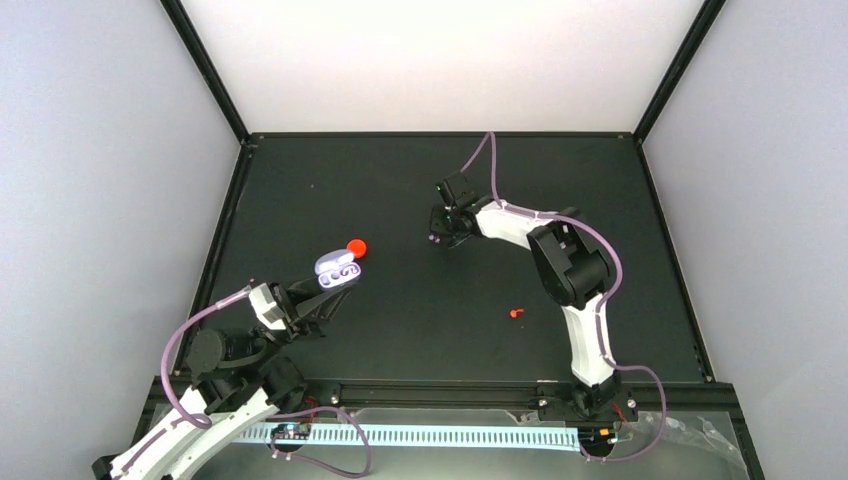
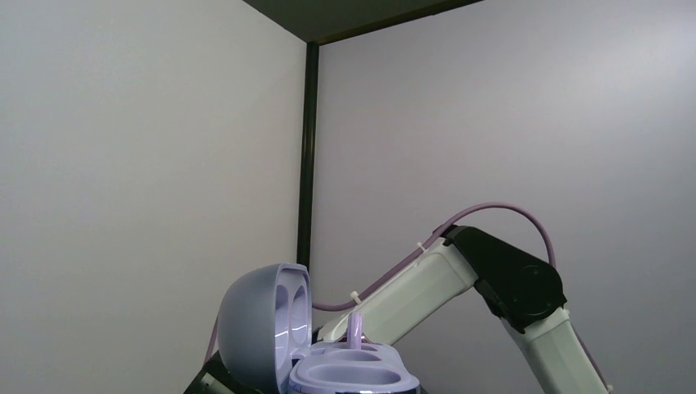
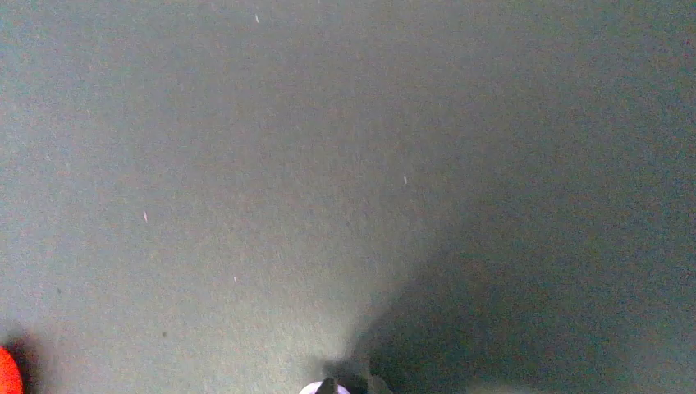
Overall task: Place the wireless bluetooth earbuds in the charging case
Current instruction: Move the earbud to the center of the board.
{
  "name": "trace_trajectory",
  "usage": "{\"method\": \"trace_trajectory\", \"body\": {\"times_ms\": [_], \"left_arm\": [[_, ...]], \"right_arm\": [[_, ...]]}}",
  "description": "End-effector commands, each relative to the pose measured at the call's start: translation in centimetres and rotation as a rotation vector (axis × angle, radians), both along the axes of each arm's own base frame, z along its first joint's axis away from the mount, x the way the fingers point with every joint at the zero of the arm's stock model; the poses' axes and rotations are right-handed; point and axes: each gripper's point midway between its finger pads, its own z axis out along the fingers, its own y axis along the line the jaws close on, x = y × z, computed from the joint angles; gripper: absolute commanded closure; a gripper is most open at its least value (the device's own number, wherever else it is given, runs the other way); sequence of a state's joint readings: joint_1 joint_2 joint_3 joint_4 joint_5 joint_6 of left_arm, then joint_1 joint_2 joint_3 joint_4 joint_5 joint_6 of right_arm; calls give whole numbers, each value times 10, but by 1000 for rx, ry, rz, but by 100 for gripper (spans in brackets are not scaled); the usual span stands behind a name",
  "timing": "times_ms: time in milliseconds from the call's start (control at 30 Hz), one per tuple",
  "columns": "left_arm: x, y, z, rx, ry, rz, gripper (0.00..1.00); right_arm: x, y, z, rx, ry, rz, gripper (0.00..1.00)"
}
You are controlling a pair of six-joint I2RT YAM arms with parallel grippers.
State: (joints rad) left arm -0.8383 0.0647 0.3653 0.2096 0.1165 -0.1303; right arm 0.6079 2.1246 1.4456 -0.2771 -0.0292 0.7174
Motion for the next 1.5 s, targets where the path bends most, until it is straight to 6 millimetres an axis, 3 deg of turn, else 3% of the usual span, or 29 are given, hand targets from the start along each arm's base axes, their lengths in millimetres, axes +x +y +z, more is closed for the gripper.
{"method": "trace_trajectory", "body": {"times_ms": [0,333,500,633,733,900,1033,1467], "left_arm": [[-7,4,7,-19,-25,-14,99],[-8,0,4,-18,-10,-41,99],[-7,-4,0,-19,4,-60,98],[-5,-5,-3,-20,19,-63,98],[-6,-4,-2,-22,20,-61,98],[-5,-1,-1,-28,21,-45,98],[-4,0,-1,-31,25,-42,98],[-4,2,0,-33,21,-35,98]], "right_arm": [[-27,-10,-2,-57,41,33,93],[-71,-54,26,-128,-43,78,99],[-110,-64,13,-53,-16,115,99],[-121,-73,14,-35,-30,102,99],[-118,-72,31,-37,-77,111,97],[-100,-65,55,-53,-130,118,70],[-86,-55,55,-65,-99,98,57],[-60,-48,40,23,40,-154,54]]}}
